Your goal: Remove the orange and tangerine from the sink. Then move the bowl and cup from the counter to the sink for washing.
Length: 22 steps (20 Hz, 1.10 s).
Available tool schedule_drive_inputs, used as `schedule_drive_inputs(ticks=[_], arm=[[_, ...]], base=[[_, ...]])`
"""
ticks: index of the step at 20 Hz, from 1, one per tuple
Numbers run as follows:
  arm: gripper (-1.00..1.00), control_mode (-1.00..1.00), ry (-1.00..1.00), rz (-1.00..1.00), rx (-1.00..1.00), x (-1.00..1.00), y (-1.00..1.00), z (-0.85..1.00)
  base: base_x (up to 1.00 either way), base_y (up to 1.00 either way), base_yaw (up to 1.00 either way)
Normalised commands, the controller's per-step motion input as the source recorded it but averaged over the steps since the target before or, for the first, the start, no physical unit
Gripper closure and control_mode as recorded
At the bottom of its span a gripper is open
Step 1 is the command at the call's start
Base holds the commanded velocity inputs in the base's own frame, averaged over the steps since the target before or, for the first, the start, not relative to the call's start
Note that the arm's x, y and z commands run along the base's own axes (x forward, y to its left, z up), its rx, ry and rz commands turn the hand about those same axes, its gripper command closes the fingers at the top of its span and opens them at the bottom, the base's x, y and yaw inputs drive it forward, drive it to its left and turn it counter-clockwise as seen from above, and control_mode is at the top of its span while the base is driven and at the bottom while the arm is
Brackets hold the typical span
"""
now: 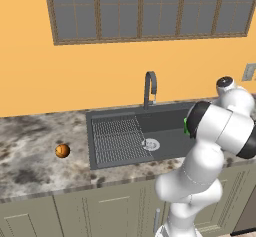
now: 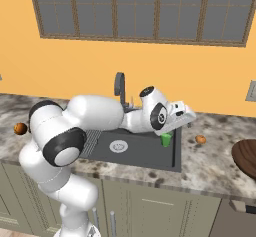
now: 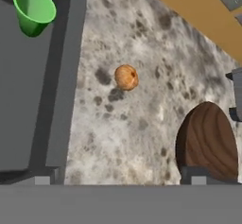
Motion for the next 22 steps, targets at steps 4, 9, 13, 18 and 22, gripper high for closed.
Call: schedule_drive_inputs(ticks=[4, 9, 13, 18, 22], arm=[[-1.0, -1.0, 0.19, -0.21, 0.0, -0.21, -0.1, 0.25], [-1.0, -1.0, 0.12, -0.12, 0.0, -0.24, -0.24, 0.28], [-1.0, -1.0, 0.14, -0.1, 0.0, -0.23, -0.23, 0.32], [-1.0, -1.0, 0.02, -0.07, 0.05, -0.28, -0.24, 0.21], [-1.0, -1.0, 0.0, -0.04, 0.1, -0.29, -0.23, 0.15]], base=[[0.0, 0.0, 0.0], [0.0, 0.0, 0.0], [0.0, 0.0, 0.0], [0.0, 0.0, 0.0], [0.0, 0.0, 0.0]])
